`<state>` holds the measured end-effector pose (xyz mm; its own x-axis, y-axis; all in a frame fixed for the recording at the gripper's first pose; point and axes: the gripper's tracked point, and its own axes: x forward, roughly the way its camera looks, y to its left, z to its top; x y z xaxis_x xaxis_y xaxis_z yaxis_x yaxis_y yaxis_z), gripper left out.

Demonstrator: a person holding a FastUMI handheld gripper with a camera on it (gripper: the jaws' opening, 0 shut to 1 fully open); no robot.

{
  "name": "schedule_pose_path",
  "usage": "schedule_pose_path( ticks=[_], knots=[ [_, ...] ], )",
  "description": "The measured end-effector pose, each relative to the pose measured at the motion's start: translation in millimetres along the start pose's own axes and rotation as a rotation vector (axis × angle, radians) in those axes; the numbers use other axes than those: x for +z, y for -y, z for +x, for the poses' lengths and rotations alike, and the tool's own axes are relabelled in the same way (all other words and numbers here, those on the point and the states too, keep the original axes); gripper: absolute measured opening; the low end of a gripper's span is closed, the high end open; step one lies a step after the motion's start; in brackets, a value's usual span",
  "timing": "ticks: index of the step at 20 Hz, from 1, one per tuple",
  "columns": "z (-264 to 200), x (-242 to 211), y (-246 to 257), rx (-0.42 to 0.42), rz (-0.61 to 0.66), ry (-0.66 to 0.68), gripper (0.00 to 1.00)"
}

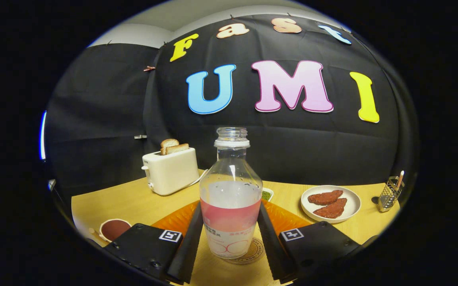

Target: Take the bottle from table, then pour the juice into the cup, finally place the bottle on the coaster

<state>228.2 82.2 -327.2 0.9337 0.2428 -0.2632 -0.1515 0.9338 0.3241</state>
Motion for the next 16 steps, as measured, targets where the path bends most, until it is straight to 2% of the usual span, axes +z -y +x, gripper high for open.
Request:
schedule_pose_path(
  ticks=[3,8,16],
  knots=[
    [9.5,-14.2,14.9,-0.026,0.003,-0.019,0.75],
    [20.3,-34.5,12.7,-0.013,0.003,-0.052,0.75],
    [20.8,-40.7,11.4,-0.018,0.002,-0.071,0.77]
  ],
)
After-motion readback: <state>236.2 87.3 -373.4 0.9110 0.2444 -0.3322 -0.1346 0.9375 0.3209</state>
